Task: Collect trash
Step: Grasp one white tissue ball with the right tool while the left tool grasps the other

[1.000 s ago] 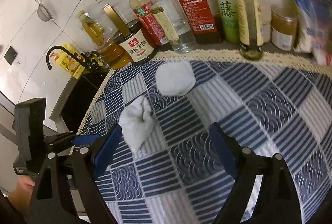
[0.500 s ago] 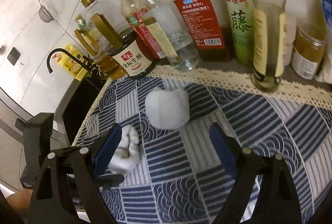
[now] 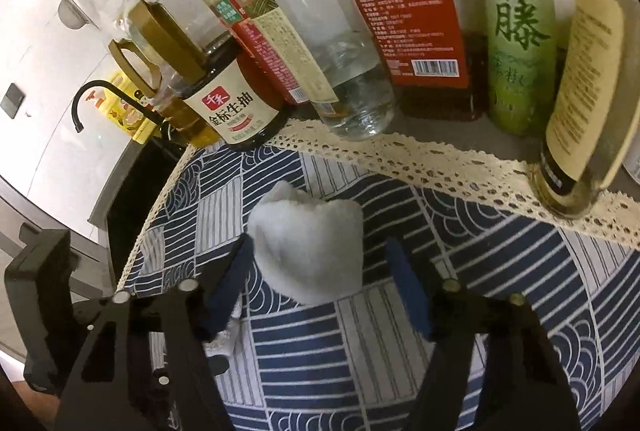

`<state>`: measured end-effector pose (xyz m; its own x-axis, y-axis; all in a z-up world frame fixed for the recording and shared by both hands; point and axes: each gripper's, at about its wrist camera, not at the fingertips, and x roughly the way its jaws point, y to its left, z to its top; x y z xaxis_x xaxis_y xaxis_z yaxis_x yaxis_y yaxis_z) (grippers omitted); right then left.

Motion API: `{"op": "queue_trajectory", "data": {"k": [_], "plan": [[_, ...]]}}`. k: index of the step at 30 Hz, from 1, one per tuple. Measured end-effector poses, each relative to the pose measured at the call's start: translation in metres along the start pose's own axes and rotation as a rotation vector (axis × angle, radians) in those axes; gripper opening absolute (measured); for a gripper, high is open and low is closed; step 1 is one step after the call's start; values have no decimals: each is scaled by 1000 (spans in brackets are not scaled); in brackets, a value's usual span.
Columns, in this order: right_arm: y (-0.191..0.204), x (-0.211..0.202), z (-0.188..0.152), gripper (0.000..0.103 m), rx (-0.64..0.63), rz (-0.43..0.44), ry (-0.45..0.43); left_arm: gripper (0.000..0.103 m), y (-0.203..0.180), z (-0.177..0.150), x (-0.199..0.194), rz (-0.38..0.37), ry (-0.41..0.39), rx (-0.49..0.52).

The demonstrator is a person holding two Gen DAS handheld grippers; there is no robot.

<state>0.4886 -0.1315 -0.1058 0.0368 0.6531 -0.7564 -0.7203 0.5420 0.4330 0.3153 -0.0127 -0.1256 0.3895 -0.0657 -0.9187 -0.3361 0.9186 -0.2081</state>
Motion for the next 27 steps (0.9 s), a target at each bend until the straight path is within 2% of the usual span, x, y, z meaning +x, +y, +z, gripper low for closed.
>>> {"op": "queue_trajectory", "data": {"k": [2,4,8,10,17,27], "plan": [[-1,6,1,51,-2,-12,16,51,1,1,-1,-5,-7,3],[-2,10,2,46,5,-8,24,48,2,2,-2,-7,-9,5],[-3,11,0,26,6,1,18,42,2,3,-2,-21,-9,13],[-2,10,0,22,3,-2,13,40,3,3,-3,-27,-13,13],[2,0,-3,18,16,-1,-7,33,2,-1,-14,-50,-36,29],[23,-36,-23,18,36,-56,-59,32,4,-16,-45,-97,-95,73]]}}
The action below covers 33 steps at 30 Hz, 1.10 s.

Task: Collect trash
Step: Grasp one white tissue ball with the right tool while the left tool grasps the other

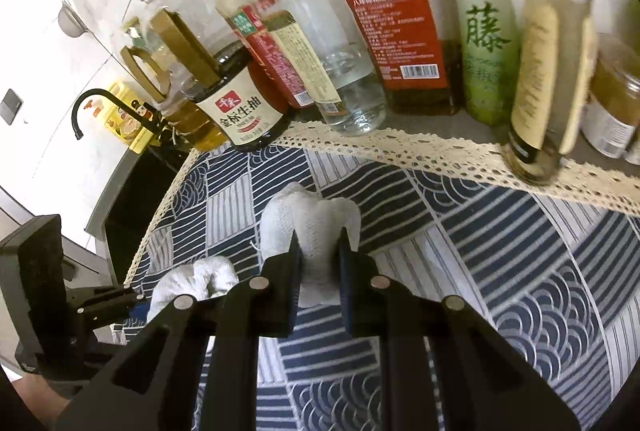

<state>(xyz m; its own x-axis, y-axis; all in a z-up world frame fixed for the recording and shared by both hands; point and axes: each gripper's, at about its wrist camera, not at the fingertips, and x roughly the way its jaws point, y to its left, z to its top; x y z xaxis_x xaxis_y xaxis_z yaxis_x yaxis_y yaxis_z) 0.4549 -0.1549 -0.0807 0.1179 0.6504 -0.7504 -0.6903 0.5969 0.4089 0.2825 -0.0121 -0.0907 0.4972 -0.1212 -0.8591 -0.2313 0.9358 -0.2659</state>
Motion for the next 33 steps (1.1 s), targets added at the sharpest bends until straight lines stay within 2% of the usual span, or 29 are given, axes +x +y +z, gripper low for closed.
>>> {"op": "queue_trajectory", "data": {"k": [6,18,33], "plan": [[24,-28,-21,18,7,-57,-41,32,8,-16,-28,-41,-39,38],[101,-83,-86,18,83,-153,-140,32,44,-57,-83,-112,-80,110],[193,-118,-165,18,171,-245,-229,32,84,-109,-143,-193,-105,220]]}}
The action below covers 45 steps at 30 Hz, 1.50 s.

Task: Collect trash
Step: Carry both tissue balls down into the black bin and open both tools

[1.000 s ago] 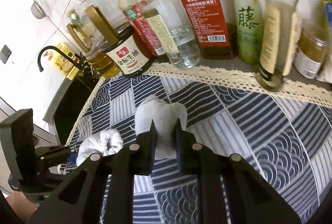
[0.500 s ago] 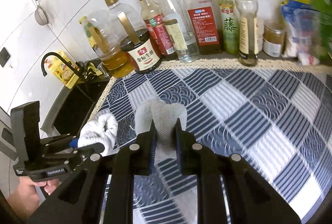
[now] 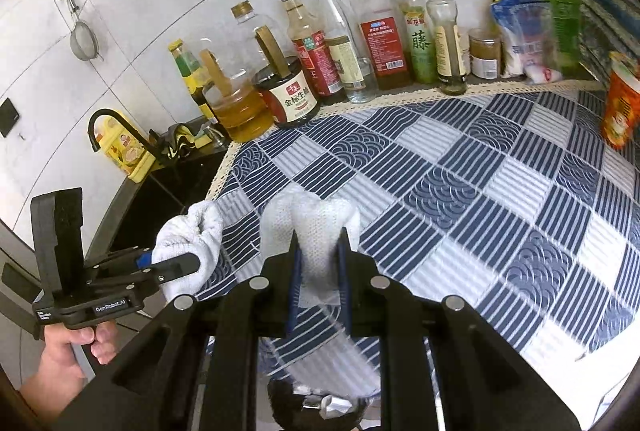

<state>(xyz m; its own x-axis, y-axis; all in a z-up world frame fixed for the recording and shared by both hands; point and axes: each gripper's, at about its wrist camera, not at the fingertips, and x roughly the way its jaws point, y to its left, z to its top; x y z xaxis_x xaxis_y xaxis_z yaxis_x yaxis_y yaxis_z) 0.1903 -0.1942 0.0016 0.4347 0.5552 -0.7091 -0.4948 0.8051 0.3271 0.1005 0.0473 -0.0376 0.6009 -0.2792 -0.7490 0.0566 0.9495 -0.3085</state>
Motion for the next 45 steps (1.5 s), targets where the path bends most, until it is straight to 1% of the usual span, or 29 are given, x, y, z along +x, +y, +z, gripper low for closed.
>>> {"op": "queue_trajectory", "data": {"k": [8,11,18,24,29,33,45], "plan": [[31,-18,-48,18,27,-3,-2,32,3,-37,-26,-51,4,15],[39,-22,-64,18,29,28,0,32,4,-55,-29,-72,19,9],[53,-19,-99,18,24,32,48,32,12,-90,-26,-83,57,-28],[60,-15,-126,18,27,49,94,32,18,-118,-30,-73,81,-57],[63,-3,-146,18,11,62,153,32,23,-140,-25,-67,111,-86],[60,6,-161,18,12,68,192,32,23,-159,-16,-72,155,-109],[44,35,-207,18,43,73,335,32,36,-217,25,-36,311,-205]]}}
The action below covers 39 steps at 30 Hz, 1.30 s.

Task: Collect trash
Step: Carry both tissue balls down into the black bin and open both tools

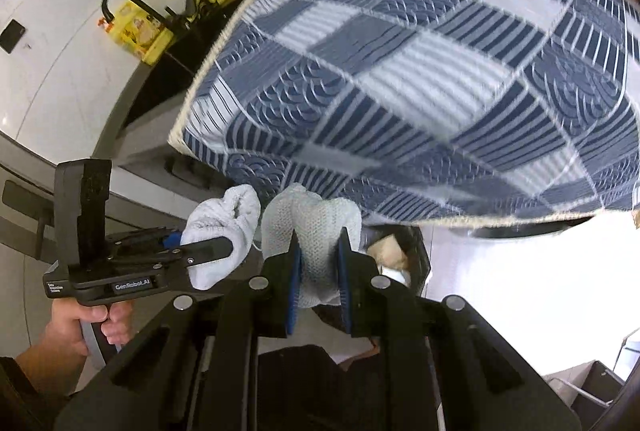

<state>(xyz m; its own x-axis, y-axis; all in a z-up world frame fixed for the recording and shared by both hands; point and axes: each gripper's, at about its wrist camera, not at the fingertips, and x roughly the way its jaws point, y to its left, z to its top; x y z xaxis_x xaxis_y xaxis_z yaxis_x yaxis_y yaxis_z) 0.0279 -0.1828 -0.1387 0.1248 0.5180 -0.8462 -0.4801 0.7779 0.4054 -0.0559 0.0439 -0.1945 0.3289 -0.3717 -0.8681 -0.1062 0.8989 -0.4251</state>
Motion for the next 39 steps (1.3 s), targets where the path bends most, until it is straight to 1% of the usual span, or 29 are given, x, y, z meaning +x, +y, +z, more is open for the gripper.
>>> {"op": "queue_trajectory", "data": {"k": [5,8,13,18,21,25,29,32,35,36,39], "plan": [[-10,23,-12,18,16,-4,60,33,10,-12,22,13,49,-35],[-16,40,-19,18,36,-17,98,33,18,-19,41,34,87,-58],[-27,70,-30,18,77,-45,170,33,31,-24,63,36,124,-101],[-39,96,-38,18,100,-56,217,33,41,-26,83,46,155,-133],[-48,113,-42,18,117,-63,252,33,46,-29,97,53,188,-144],[-59,132,-44,18,125,-87,273,33,52,-33,117,53,230,-158],[-70,150,-43,18,148,-92,282,33,60,-33,140,59,265,-171],[-74,163,-42,18,148,-92,293,33,63,-31,151,53,278,-183],[-79,175,-40,20,175,-81,307,33,62,-29,160,64,290,-157],[-81,177,-39,20,194,-69,312,36,62,-29,161,65,292,-157],[-82,182,-36,20,208,-65,312,37,64,-29,164,71,298,-167]]}}
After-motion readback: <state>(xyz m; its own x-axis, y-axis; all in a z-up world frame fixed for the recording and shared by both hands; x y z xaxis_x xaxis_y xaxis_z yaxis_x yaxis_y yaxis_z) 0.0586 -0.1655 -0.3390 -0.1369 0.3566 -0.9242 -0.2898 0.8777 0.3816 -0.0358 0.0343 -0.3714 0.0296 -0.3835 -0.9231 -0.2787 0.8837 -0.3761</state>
